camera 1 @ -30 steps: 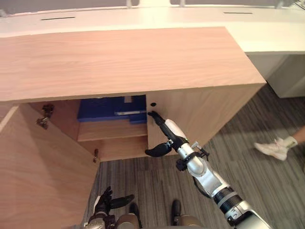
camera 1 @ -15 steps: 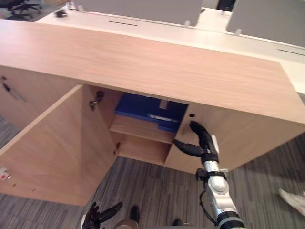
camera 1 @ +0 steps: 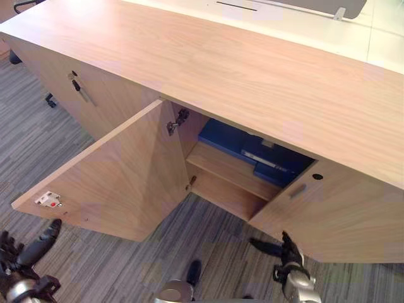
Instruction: Walk over to the cabinet, pick up the folder, carry it to the office cabinet, place the folder inside the office cabinet, then close the office cabinet door
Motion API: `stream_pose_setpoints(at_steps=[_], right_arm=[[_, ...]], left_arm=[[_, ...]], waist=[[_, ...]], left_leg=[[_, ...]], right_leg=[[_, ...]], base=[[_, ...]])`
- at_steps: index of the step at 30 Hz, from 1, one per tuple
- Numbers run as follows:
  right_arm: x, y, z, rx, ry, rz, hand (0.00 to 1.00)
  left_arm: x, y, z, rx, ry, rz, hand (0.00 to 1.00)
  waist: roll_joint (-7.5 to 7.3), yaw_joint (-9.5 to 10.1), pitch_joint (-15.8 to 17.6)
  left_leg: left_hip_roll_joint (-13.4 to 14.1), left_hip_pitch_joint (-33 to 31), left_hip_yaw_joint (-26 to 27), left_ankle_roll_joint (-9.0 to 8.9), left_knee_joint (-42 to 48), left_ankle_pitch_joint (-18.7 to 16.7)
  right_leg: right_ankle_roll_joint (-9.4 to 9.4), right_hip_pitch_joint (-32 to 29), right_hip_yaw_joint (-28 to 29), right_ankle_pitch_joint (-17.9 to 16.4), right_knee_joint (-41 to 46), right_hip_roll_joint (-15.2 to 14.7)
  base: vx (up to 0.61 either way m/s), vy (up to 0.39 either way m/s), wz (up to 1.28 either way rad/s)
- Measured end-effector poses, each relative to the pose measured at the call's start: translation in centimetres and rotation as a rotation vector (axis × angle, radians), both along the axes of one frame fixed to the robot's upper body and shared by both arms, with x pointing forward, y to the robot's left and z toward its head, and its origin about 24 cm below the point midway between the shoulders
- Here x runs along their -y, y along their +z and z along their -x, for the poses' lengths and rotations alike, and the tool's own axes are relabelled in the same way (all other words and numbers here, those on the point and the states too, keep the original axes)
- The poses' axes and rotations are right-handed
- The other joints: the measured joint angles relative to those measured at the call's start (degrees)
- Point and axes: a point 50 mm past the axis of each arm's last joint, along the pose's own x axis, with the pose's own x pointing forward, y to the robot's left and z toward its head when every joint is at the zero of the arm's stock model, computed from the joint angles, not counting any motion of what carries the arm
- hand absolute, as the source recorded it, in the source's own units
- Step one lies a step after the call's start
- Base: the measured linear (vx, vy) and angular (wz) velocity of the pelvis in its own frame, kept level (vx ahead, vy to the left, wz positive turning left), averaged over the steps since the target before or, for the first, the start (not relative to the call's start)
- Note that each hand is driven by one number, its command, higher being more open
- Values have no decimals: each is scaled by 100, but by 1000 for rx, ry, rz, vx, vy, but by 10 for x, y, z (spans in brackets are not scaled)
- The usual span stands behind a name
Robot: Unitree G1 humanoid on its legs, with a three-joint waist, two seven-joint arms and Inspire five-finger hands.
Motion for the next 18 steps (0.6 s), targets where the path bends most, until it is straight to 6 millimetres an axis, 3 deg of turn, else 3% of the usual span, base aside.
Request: stream_pose_setpoints(at_steps=[5,10,13,18], right_arm=[[0,-6,15,-29,13,-27,100],[-5,-12,28,-59,14,-51,100],[-6,-13,29,-69,11,-51,100],[-6,-16,33,-87,11,-52,100]], left_arm=[[2,20,-38,18,-129,-89,100],[21,18,-58,10,-240,-109,100],[39,1,-60,9,-247,-38,100],[61,-27,-38,-58,-245,52,100]], waist=[[1,58,0],[1,36,1],[-4,15,-2],[-14,11,-2]], left_leg=[[11,-55,-231,16,-6,19],[54,-179,-171,-56,-34,58],[127,-165,89,-35,-34,78],[212,-109,288,-56,-35,89]], right_leg=[[-117,-6,-31,-73,82,35],[-193,-151,166,-127,65,86],[-192,-245,464,-126,27,130],[-170,-286,680,-113,25,180]], base=[[-54,-22,18],[-60,-18,-3],[-49,-14,-44],[-41,-16,-20]])
